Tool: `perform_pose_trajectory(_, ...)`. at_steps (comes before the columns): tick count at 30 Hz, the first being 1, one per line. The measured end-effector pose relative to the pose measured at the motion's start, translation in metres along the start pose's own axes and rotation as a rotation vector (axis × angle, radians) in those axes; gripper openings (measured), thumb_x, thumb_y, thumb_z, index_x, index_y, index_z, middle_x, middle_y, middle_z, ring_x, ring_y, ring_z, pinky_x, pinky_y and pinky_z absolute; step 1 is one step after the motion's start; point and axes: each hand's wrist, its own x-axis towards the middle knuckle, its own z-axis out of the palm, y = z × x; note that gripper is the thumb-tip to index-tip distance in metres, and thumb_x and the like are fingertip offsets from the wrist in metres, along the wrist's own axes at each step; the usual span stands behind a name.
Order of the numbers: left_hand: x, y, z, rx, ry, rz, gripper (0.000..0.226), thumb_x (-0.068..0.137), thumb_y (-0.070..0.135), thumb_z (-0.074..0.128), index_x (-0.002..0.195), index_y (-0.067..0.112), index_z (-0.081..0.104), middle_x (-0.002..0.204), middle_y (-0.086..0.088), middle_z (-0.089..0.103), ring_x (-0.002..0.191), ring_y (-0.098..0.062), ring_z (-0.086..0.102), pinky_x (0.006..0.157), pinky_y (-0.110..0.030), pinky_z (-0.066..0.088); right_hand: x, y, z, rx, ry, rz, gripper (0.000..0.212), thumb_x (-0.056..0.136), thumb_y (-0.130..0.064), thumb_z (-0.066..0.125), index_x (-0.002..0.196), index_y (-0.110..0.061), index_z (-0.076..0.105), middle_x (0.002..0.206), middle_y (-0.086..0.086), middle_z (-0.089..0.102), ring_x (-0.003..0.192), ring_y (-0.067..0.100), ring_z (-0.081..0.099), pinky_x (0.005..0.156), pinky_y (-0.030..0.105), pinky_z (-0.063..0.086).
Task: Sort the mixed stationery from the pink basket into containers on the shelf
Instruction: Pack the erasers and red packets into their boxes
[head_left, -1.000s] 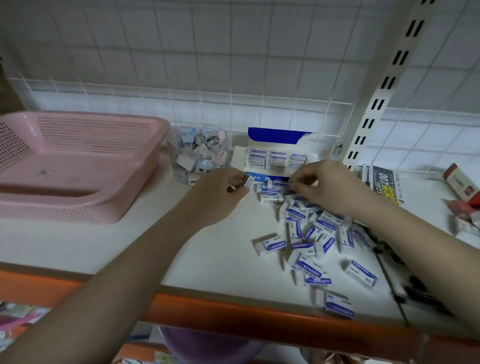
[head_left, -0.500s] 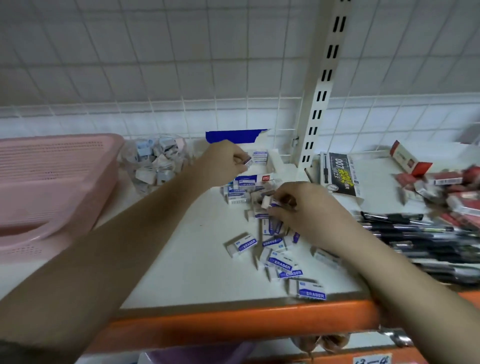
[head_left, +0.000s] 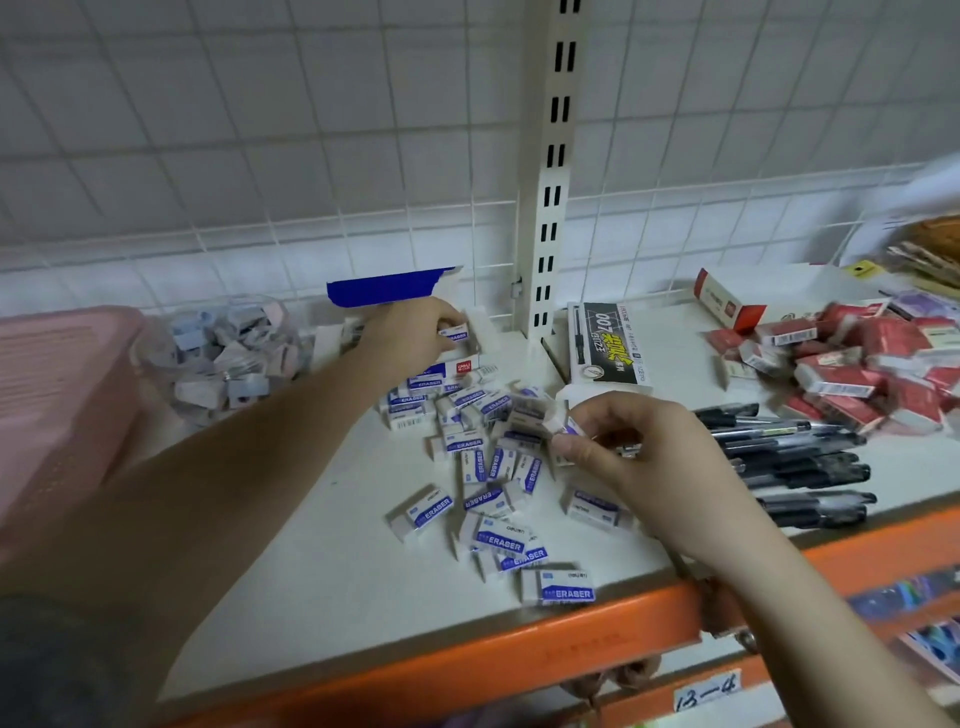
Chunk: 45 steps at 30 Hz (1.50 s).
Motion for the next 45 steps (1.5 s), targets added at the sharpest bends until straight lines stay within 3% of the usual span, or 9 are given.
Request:
perform_pose_trajectory(3, 0.004, 0.001, 0.0, 0.167, -0.013, 0.03, 0.037, 0.09, 0.03, 0.062, 0.125, 0.019, 0.061, 0.116, -0.003, 0.065, 0.093, -0.021, 0.062, 0.081, -0.035, 0.053, -0.001, 0.002, 0.002, 0.006, 0.027, 0.005, 0.012, 0.077, -0.028, 0.075, 0.074, -0.029, 0.064, 0.071, -0.011, 0.066, 0.069, 0.0, 0.059, 0.065, 0.012, 0.044)
perform_pose_trajectory(7, 0.007, 0.007, -0.002, 0.287, -0.071, 0.011, 0.021, 0.09, 0.022, 0.064, 0.107, 0.01, 0.07, 0.095, -0.007, 0.068, 0.072, -0.021, 0.061, 0.062, -0.028, 0.049, -0.001, 0.001, 0.003, 0.028, 0.045, 0.002, 0.012, 0.078, -0.026, 0.075, 0.073, -0.029, 0.064, 0.07, -0.012, 0.065, 0.07, -0.001, 0.059, 0.064, 0.009, 0.043)
perform_pose_trajectory(12, 0.009, 0.014, -0.004, 0.22, -0.116, -0.024, 0.021, 0.09, 0.005, 0.058, 0.107, 0.01, 0.068, 0.103, -0.008, 0.069, 0.091, -0.025, 0.064, 0.073, -0.028, 0.048, -0.002, -0.002, 0.001, 0.07, 0.061, 0.013, 0.014, 0.078, -0.026, 0.074, 0.071, -0.029, 0.063, 0.067, -0.014, 0.064, 0.068, 0.0, 0.057, 0.053, 0.008, 0.041)
perform_pose_trajectory(21, -0.011, 0.014, -0.012, 0.142, -0.058, 0.084, 0.047, 0.088, -0.01, 0.046, 0.12, 0.018, 0.065, 0.12, -0.004, 0.065, 0.1, -0.023, 0.062, 0.087, -0.037, 0.051, 0.003, 0.007, -0.001, 0.017, 0.026, 0.038, 0.021, 0.083, -0.014, 0.07, 0.078, -0.033, 0.064, 0.077, -0.016, 0.068, 0.077, 0.006, 0.067, 0.07, 0.018, 0.049)
perform_pose_trajectory(30, -0.098, 0.009, -0.019, 0.118, 0.056, 0.022, 0.031, 0.095, 0.023, 0.049, 0.122, 0.019, 0.063, 0.119, -0.001, 0.061, 0.105, -0.02, 0.058, 0.085, -0.031, 0.048, 0.023, 0.002, 0.0, 0.091, -0.105, 0.008, 0.032, 0.084, 0.0, 0.065, 0.092, -0.031, 0.065, 0.081, -0.02, 0.062, 0.062, -0.011, 0.059, 0.06, 0.002, 0.042)
perform_pose_trajectory(33, -0.097, 0.004, -0.017, 0.112, -0.041, -0.013, 0.041, 0.095, 0.031, 0.053, 0.132, 0.015, 0.054, 0.124, -0.005, 0.053, 0.108, -0.02, 0.053, 0.087, -0.03, 0.042, 0.035, -0.002, 0.003, 0.059, -0.166, 0.012, 0.026, 0.085, -0.007, 0.066, 0.101, -0.027, 0.068, 0.087, -0.012, 0.063, 0.071, 0.002, 0.063, 0.058, 0.009, 0.042)
perform_pose_trajectory(38, -0.09, 0.004, -0.013, -0.046, 0.008, -0.075, 0.035, 0.088, 0.028, 0.063, 0.118, 0.01, 0.06, 0.116, -0.005, 0.052, 0.092, -0.016, 0.054, 0.086, -0.034, 0.047, 0.062, -0.019, 0.013, 0.056, -0.155, -0.052, 0.017, 0.084, -0.018, 0.07, 0.092, -0.032, 0.066, 0.083, -0.009, 0.06, 0.075, 0.028, 0.068, 0.074, 0.045, 0.057)
perform_pose_trajectory(42, -0.095, 0.005, -0.014, -0.055, 0.013, -0.107, 0.024, 0.088, 0.022, 0.065, 0.108, 0.012, 0.06, 0.108, -0.003, 0.058, 0.083, -0.014, 0.052, 0.073, -0.027, 0.042, 0.095, -0.023, 0.027, 0.049, -0.14, -0.126, 0.021, 0.081, -0.022, 0.073, 0.095, -0.036, 0.067, 0.085, -0.012, 0.065, 0.065, 0.002, 0.058, 0.061, 0.014, 0.048)
perform_pose_trajectory(45, -0.102, 0.005, -0.018, -0.018, -0.025, -0.147, 0.036, 0.092, 0.021, 0.059, 0.127, 0.013, 0.055, 0.121, -0.008, 0.058, 0.101, -0.02, 0.057, 0.082, -0.029, 0.044, 0.123, -0.017, 0.043, -0.05, -0.085, -0.155, 0.025, 0.08, -0.013, 0.073, 0.103, -0.022, 0.073, 0.082, -0.011, 0.067, 0.056, -0.006, 0.051, 0.055, 0.002, 0.036)
